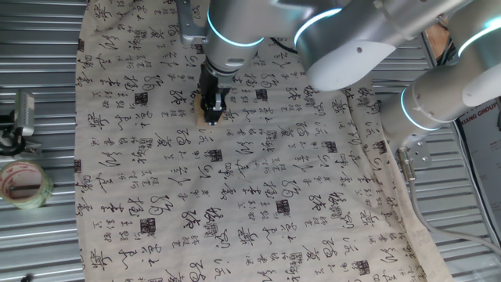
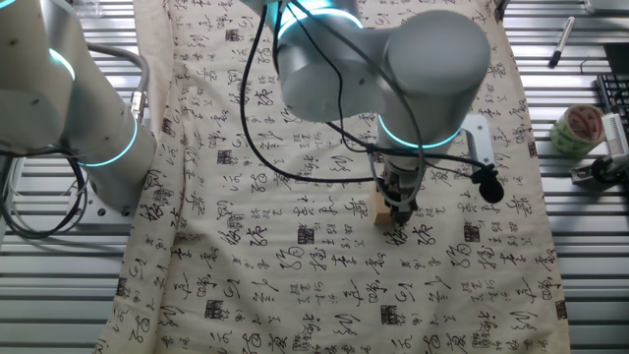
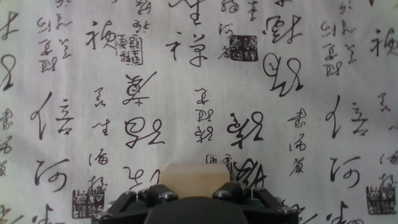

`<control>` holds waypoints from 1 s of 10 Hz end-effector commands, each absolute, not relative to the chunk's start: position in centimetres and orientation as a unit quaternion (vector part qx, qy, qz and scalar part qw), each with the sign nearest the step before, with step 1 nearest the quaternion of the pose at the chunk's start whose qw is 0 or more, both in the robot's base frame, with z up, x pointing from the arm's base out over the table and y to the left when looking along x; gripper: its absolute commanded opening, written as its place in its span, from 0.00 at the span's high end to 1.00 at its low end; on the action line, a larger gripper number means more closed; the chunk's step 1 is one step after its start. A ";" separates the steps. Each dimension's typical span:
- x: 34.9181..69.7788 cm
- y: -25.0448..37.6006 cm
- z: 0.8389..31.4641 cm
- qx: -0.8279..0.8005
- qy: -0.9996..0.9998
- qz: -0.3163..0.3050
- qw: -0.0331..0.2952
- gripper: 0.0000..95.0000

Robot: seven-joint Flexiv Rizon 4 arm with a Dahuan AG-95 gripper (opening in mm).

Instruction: Hold a small block with the gripper and sweep it from left to right on the table

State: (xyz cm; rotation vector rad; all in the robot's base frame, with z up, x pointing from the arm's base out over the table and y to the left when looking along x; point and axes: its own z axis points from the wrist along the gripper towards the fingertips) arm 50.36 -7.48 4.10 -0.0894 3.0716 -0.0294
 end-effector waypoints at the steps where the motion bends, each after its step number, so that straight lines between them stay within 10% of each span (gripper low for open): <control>1: 50.4 -7.7 2.3 -0.049 0.998 -0.013 0.032 1.00; 10: 50.4 -7.7 2.3 -0.116 0.993 -0.004 0.028 1.00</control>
